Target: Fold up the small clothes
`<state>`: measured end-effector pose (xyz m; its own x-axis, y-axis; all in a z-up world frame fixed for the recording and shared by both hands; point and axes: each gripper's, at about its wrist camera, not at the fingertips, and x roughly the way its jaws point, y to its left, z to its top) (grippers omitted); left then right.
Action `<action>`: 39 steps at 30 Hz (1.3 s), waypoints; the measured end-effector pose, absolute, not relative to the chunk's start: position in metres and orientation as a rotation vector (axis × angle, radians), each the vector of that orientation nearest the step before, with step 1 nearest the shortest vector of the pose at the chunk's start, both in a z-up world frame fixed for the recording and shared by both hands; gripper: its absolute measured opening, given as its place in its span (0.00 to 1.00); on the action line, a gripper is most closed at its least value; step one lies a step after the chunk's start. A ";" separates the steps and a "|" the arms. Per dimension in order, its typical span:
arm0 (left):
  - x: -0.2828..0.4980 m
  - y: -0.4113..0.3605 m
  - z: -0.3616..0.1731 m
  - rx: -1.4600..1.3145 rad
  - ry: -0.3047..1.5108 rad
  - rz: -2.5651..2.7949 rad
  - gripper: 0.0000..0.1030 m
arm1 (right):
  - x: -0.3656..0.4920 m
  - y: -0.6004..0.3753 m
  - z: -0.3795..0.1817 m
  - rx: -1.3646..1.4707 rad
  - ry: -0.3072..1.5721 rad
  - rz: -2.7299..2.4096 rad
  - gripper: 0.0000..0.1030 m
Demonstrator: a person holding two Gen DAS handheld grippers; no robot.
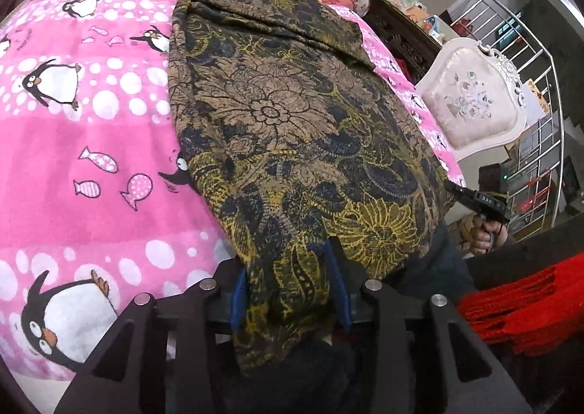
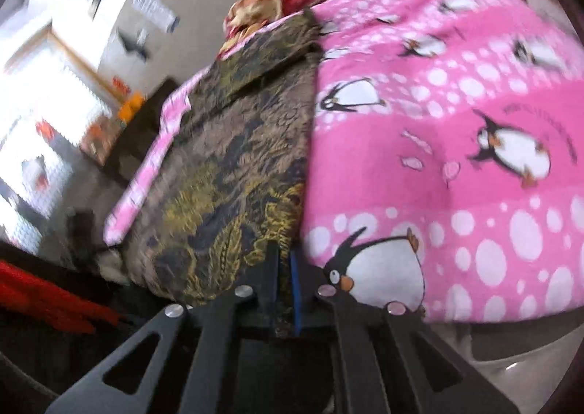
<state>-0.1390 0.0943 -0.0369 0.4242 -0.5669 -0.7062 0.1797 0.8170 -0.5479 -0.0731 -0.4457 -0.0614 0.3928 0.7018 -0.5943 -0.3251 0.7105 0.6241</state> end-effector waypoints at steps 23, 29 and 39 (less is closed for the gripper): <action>-0.153 0.119 0.009 -0.494 0.864 -0.501 0.00 | -0.084 -0.448 -0.009 0.579 0.797 0.874 0.04; -0.172 0.121 0.052 -0.482 0.778 -0.672 0.00 | -0.101 -0.448 0.053 0.499 0.682 0.989 0.04; -0.160 0.144 0.069 -0.583 0.719 -0.669 0.00 | -0.107 -0.471 0.092 0.553 0.542 1.027 0.04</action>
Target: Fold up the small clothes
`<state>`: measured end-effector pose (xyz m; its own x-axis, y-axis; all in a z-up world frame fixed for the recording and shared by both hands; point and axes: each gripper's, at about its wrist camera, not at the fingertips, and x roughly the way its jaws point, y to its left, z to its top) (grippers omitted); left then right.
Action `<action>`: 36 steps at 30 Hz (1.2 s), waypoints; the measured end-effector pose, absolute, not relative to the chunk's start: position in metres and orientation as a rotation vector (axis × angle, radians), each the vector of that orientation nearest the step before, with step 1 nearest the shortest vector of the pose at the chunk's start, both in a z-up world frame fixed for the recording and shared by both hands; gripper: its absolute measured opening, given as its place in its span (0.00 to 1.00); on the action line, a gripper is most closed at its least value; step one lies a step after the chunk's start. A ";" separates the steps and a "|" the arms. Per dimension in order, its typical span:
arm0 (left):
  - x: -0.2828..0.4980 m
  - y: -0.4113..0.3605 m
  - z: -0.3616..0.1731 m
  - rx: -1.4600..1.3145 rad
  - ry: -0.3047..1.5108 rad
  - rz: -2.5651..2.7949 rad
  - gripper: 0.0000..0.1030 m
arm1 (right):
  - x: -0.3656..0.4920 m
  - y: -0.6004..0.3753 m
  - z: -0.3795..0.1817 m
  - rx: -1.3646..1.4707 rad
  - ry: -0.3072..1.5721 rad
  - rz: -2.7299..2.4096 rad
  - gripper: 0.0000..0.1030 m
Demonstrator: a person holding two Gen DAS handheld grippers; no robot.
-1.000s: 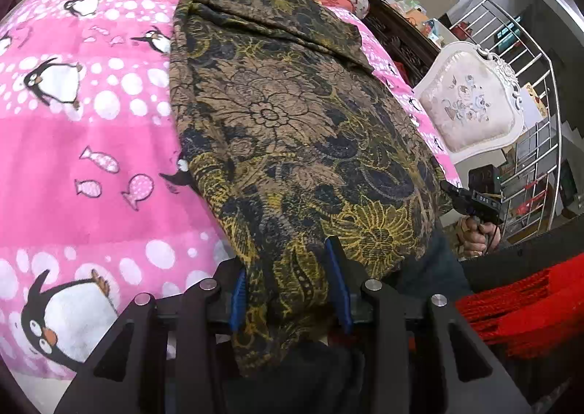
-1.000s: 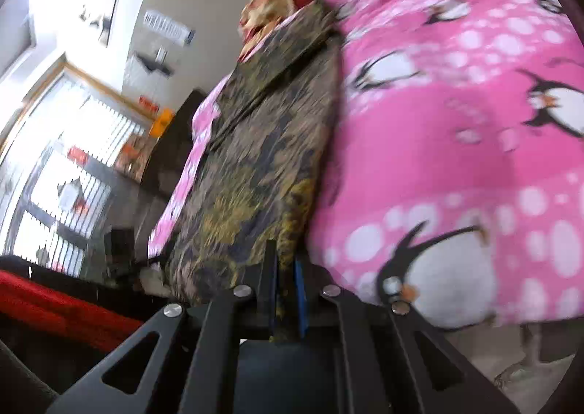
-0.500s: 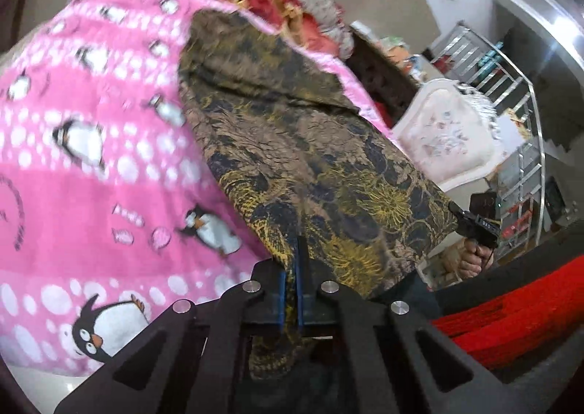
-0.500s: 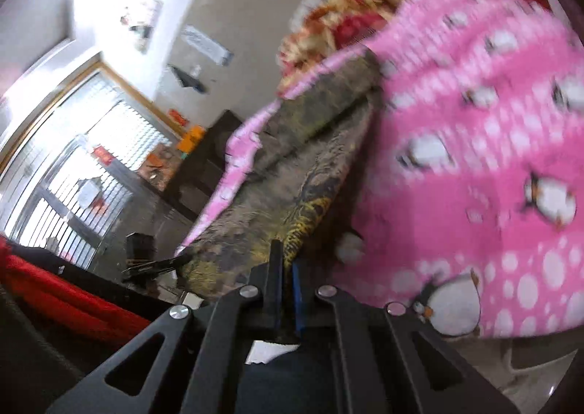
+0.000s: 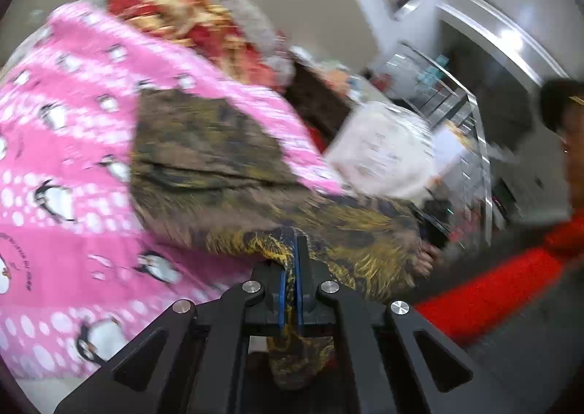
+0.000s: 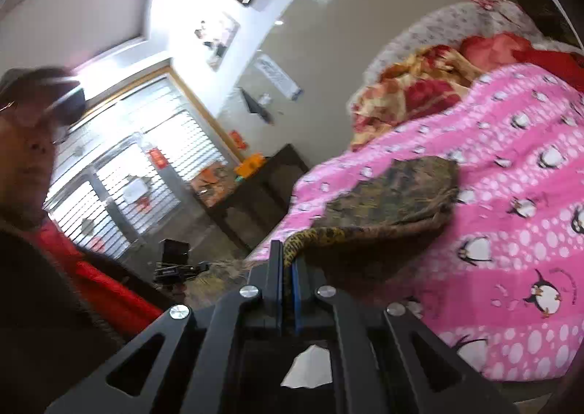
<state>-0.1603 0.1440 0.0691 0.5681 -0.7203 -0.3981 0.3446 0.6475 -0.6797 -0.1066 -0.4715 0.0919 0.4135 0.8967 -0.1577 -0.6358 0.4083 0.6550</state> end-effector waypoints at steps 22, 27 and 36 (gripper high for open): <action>0.156 0.167 0.002 -0.441 0.885 -0.235 0.00 | 0.208 -0.386 -0.007 0.563 0.822 0.458 0.04; 0.164 0.165 -0.042 -0.470 0.960 -0.197 0.00 | 0.235 -0.382 -0.058 0.590 0.967 0.367 0.08; 0.127 0.191 -0.028 -0.473 0.897 -0.111 0.17 | 0.217 -0.398 -0.041 0.642 0.878 0.358 0.25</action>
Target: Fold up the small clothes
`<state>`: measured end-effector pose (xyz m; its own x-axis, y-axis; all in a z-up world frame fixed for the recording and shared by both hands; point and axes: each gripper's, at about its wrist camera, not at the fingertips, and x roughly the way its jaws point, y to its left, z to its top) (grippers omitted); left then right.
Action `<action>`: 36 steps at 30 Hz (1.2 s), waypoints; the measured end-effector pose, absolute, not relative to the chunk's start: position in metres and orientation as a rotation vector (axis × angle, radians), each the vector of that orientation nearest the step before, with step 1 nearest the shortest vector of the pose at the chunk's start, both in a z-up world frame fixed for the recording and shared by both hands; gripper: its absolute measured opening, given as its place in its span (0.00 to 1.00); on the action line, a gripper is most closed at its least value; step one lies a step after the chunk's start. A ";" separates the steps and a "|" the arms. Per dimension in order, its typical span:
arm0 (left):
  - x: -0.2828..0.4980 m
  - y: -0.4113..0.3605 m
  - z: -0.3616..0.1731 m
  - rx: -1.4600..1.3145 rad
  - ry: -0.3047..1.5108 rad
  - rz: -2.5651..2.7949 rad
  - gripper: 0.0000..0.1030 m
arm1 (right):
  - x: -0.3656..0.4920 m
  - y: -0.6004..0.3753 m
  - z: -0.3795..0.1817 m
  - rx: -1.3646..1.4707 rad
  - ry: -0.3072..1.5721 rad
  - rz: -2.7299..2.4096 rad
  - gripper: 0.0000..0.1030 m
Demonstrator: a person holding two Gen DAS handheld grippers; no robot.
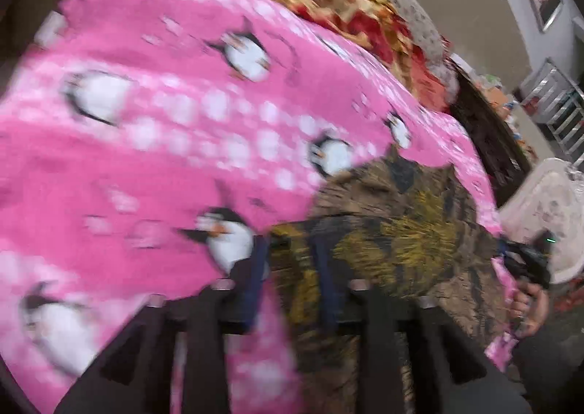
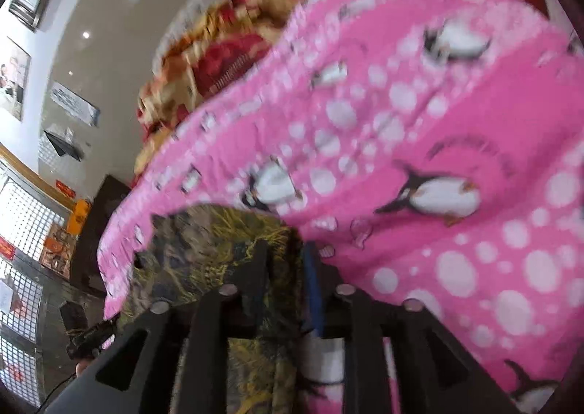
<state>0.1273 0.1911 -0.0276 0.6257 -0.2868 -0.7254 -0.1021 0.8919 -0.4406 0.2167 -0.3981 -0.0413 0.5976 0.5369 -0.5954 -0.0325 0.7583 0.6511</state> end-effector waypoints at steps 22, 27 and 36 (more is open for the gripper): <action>0.167 0.069 -0.028 -0.126 0.993 -0.156 0.21 | 0.232 -0.267 -0.024 -0.050 1.150 0.405 0.33; 0.184 0.123 0.017 -0.366 0.784 0.101 0.16 | 0.241 -0.285 0.034 0.062 0.820 0.345 0.33; 0.191 0.081 -0.027 -0.265 0.807 0.002 0.19 | 0.247 -0.264 0.000 0.101 0.856 0.293 0.33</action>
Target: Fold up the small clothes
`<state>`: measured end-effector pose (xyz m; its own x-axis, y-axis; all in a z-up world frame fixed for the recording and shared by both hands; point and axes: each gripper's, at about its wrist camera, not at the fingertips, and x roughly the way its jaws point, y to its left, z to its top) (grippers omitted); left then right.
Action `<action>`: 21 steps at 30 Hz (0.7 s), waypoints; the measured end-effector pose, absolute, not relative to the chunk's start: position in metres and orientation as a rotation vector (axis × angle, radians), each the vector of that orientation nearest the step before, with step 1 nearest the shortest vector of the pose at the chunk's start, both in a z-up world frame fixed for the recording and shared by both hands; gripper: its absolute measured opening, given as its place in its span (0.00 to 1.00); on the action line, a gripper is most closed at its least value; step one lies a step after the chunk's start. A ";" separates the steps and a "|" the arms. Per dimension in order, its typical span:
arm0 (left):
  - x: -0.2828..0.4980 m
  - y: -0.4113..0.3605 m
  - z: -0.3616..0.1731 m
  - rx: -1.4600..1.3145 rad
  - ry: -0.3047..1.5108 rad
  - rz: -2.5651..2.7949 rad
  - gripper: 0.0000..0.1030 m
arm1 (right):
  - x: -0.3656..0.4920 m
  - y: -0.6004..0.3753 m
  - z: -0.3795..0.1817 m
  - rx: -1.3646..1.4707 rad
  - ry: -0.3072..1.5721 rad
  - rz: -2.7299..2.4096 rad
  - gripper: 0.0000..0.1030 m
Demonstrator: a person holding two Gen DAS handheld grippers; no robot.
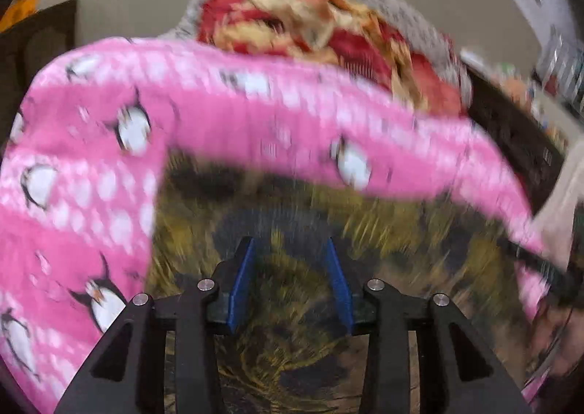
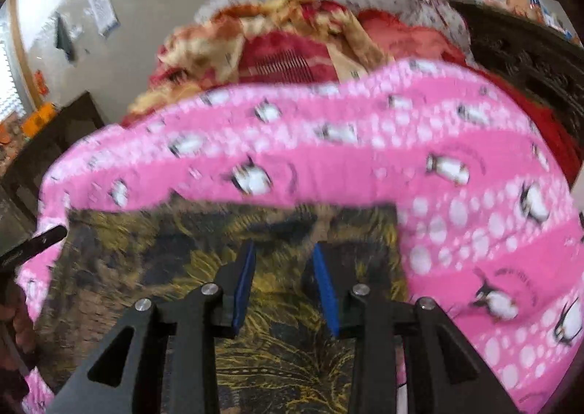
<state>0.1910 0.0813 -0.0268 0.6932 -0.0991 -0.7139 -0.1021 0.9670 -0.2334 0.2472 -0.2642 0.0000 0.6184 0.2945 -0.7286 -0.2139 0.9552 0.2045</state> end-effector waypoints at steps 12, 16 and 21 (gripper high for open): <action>0.157 0.108 -0.047 -0.402 0.750 -0.054 0.19 | 0.257 -0.293 -0.043 0.250 0.883 0.328 0.41; 0.161 0.106 -0.047 -0.412 0.749 -0.060 0.19 | 0.260 -0.294 -0.046 0.269 0.893 0.335 0.42; 0.158 0.104 -0.046 -0.413 0.748 -0.061 0.19 | 0.260 -0.294 -0.046 0.261 0.896 0.332 0.44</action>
